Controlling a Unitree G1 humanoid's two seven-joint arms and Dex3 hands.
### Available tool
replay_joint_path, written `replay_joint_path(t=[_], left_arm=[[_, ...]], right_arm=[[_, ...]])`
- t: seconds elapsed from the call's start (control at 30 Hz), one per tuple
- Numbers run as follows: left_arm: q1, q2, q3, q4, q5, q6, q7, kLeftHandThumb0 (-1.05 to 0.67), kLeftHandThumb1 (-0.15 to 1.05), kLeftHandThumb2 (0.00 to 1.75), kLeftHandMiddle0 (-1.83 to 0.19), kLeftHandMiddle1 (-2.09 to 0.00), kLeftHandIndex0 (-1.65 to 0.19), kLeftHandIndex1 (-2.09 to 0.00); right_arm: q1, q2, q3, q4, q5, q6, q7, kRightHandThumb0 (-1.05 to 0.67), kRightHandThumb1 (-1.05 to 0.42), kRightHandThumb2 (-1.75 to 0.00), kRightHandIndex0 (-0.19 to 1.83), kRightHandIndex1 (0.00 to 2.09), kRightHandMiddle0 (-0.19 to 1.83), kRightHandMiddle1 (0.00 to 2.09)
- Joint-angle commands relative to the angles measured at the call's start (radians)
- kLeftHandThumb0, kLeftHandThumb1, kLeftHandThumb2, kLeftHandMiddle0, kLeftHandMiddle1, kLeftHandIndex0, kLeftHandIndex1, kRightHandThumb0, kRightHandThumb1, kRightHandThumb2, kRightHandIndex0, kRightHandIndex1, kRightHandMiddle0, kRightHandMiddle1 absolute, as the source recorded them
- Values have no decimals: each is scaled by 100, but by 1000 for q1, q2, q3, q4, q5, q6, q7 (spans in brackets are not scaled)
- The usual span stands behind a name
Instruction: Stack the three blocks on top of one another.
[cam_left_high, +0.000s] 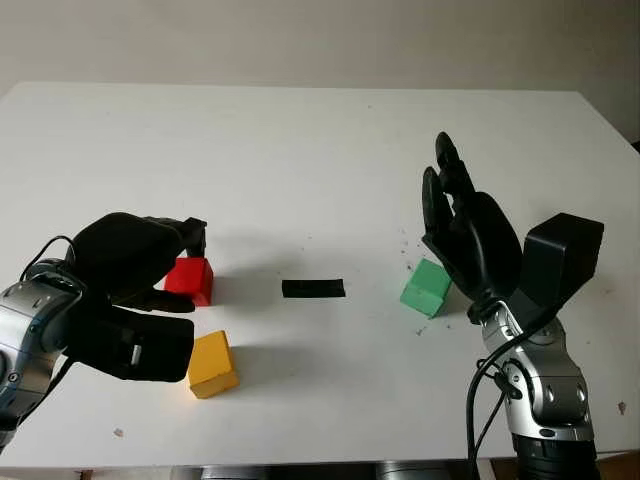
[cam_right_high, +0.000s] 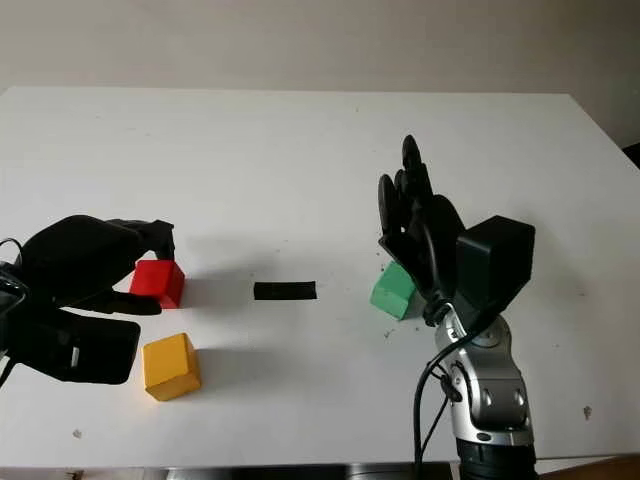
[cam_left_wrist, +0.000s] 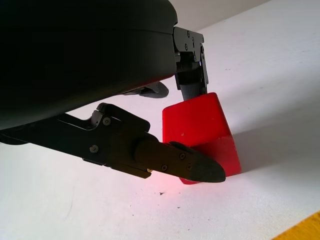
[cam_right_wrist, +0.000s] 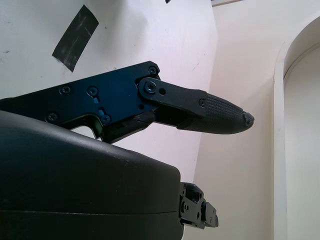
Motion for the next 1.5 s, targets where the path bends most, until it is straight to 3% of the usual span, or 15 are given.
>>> replay_joint_path(t=[0.0, 0.13, 0.3, 0.57, 0.73, 0.9, 1.13, 1.3, 1.47], left_arm=[[-10, 0, -1, -25, 4, -7, -4, -46, 105, 14, -35, -12, -7, -169], [-41, -1, 12, -23, -50, -42, -16, -47, 105, 14, -31, -10, -5, -169], [-128, -10, 46, 23, -229, -100, -36, -47, 105, 12, -34, -9, -17, -152], [-360, 11, 32, 173, -452, -178, -161, -47, 105, 8, -41, -8, -26, -135], [-495, -2, -3, 252, -484, -211, -213, -47, 103, 5, -45, -8, -34, -129], [-584, -37, -60, 243, -472, -135, -278, -46, 102, 5, -42, -5, -38, -124], [-574, -126, -131, 278, -461, -125, -272, -43, 101, 5, -43, -6, -36, -132], [-553, -171, -187, 236, -401, -43, -281, -42, 101, 6, -36, -3, -32, -146], [-544, -200, -228, 201, -345, -15, -285, -43, 102, 5, -37, -4, -32, -142]], right_arm=[[-12, -3, -1, -6, 2, -13, -2, -72, -105, -66, -19, 0, -19, 0], [-12, -2, 2, -2, -2, -22, -3, -72, -105, -65, -19, 0, -19, 0], [-17, 1, 6, -4, -6, -13, -14, -73, -105, -63, -19, 0, -19, 0], [-17, 6, 14, -8, -11, -8, -34, -73, -105, -62, -19, 0, -19, 0], [-17, 7, 19, -10, -16, -2, -45, -73, -105, -62, -19, 0, -19, 0], [-21, 13, 20, -5, -12, -5, -49, -73, -105, -61, -19, 0, -19, 0], [-18, 17, 29, -5, -23, -6, -58, -74, -105, -61, -19, 0, -19, 0], [-18, 22, 30, -8, -19, -2, -61, -73, -105, -61, -19, 0, -19, 0], [-18, 21, 33, -4, -23, -11, -60, -73, -105, -61, -19, 0, -19, 0]])
